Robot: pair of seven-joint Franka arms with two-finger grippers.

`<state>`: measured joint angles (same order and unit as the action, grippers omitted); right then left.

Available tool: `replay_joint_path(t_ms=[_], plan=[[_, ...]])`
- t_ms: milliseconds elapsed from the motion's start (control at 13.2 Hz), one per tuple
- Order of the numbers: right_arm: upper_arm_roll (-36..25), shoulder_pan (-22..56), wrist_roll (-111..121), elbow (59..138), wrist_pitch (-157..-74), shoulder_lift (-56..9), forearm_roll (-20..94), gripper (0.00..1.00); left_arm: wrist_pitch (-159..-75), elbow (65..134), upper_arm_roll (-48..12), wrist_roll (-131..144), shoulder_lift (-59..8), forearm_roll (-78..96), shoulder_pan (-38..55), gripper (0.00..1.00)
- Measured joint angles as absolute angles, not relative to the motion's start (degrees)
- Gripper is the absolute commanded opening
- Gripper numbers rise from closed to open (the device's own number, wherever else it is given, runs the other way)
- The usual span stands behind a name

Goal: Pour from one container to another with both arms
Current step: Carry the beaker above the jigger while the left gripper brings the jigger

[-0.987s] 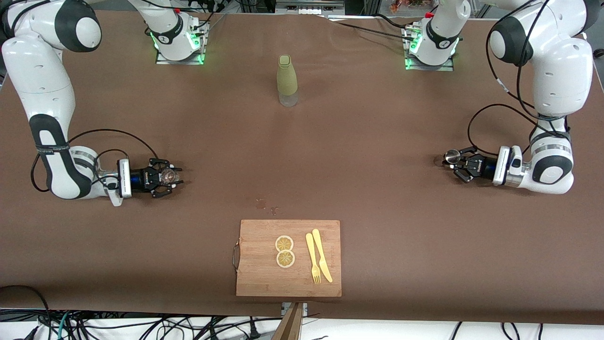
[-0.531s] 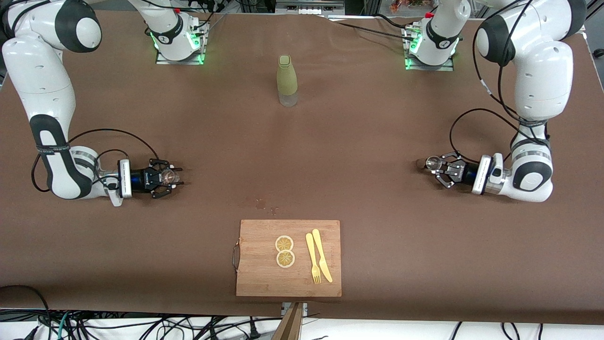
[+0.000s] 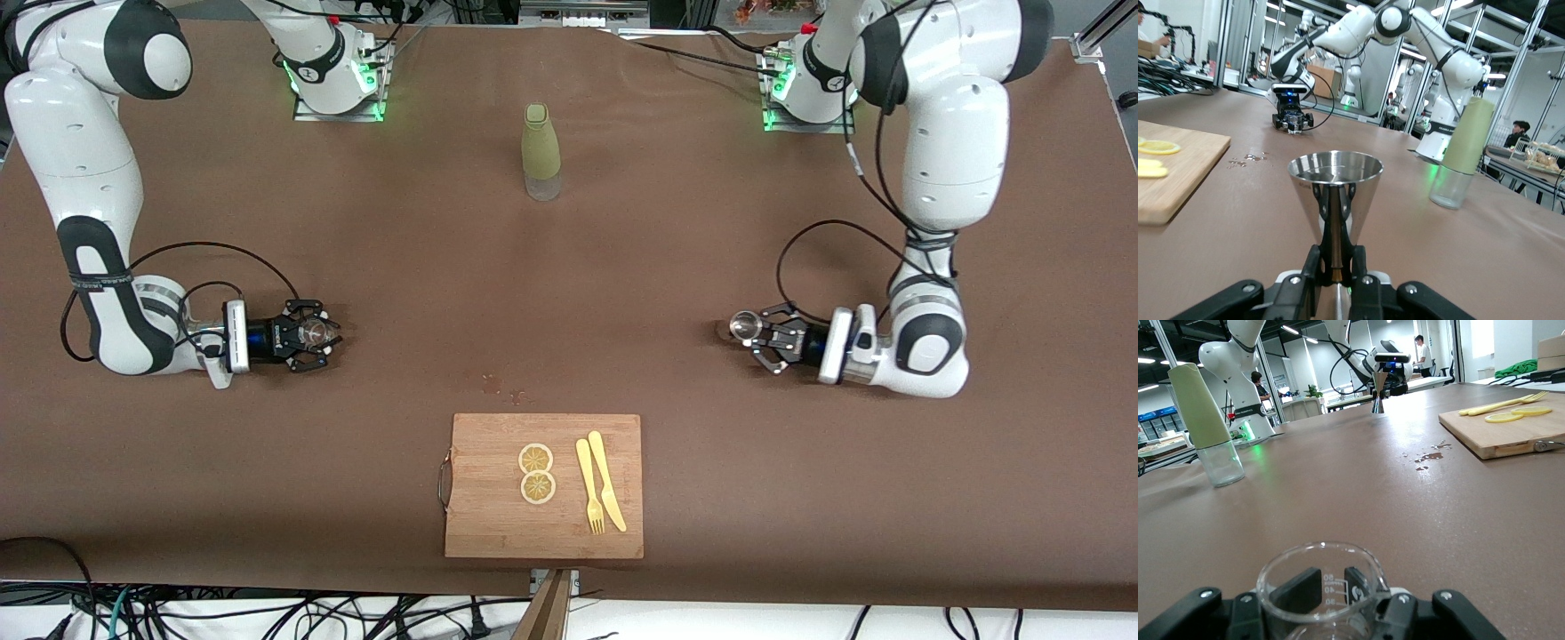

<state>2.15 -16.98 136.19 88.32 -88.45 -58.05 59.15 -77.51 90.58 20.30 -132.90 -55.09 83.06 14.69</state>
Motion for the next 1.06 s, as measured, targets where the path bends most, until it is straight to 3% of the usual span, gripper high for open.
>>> replay_joint_path(t_ms=[531,1063], plan=[[2.84,-12.99,131.17,88.32,-89.65,-58.22,59.65,0.20,-89.86,89.24,20.56,-124.44,-52.48,88.84,27.68,0.00],[7.88,-12.00,120.26,87.99,-91.19,-58.20,59.86,0.16,-105.39,85.93,20.59,-114.69,-51.97,97.11,38.96,0.00]])
